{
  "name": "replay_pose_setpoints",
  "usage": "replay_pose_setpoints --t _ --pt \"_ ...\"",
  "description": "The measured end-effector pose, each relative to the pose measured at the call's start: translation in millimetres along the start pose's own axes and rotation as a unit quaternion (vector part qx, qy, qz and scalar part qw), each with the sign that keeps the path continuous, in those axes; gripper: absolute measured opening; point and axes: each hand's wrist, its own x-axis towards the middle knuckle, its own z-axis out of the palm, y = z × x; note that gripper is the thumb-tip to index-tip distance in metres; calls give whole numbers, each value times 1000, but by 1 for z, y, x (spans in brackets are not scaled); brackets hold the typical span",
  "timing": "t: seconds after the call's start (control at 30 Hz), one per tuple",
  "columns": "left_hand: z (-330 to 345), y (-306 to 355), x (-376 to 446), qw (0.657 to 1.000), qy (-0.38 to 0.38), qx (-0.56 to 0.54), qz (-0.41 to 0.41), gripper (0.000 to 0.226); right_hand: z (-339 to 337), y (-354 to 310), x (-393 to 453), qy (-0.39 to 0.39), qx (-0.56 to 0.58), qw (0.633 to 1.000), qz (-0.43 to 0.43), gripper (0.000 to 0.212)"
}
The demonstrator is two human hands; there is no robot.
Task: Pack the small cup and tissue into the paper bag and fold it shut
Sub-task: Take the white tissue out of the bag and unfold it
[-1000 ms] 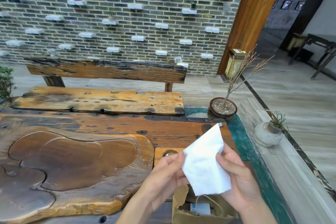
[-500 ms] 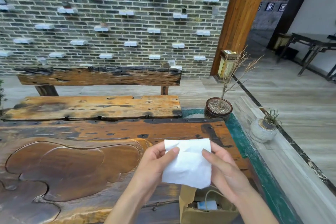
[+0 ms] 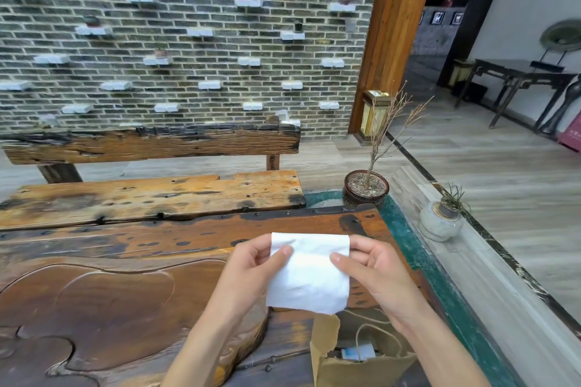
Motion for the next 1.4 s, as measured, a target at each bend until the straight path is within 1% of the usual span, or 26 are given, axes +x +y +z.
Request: replay_pose_setpoints --t 0.1,0.27,0.37,0.53,0.63,0.73,0.87,0.97,1.07,1.1,1.17,1.3,1.37,1.4 --pt "-8 0 2 1000 1 16 0 18 -5 -3 -1 4 -20 1000 -7 15" --pt "-16 -2 3 1000 1 31 3 16 -11 -6 -2 1 -32 999 -12 14" --pt "-15 1 3 999 2 40 10 20 -13 -5 -1 2 -42 999 -19 15" --pt "-12 5 2 998 3 50 28 35 -13 -5 0 -4 -56 997 -51 23" --pt "-11 8 3 999 10 26 33 38 -10 -8 1 7 -94 992 -84 30" --pt "-12 8 6 998 20 38 39 39 -8 -9 4 16 -118 989 -83 35" --pt "-16 4 11 994 43 81 60 56 -8 -6 8 29 -124 988 -81 41" --pt "-15 3 13 993 49 87 69 58 -7 -5 10 30 -98 992 -76 34" --pt "-16 2 16 990 54 94 86 57 -5 -4 15 49 -21 998 -44 20" --pt "-15 0 17 989 55 98 91 58 -3 -5 16 56 -8 998 -32 18" --pt "-13 -1 18 989 53 102 96 58 -3 -3 20 60 -37 997 -19 17" --pt "-12 -1 18 988 48 106 104 61 1 -4 20 52 -83 995 -27 11" --pt "-11 -2 18 989 61 106 80 56 1 -4 20 60 -91 993 -36 9" --pt "-10 -3 19 992 76 79 62 49 1 -4 20 62 -94 993 -41 9"
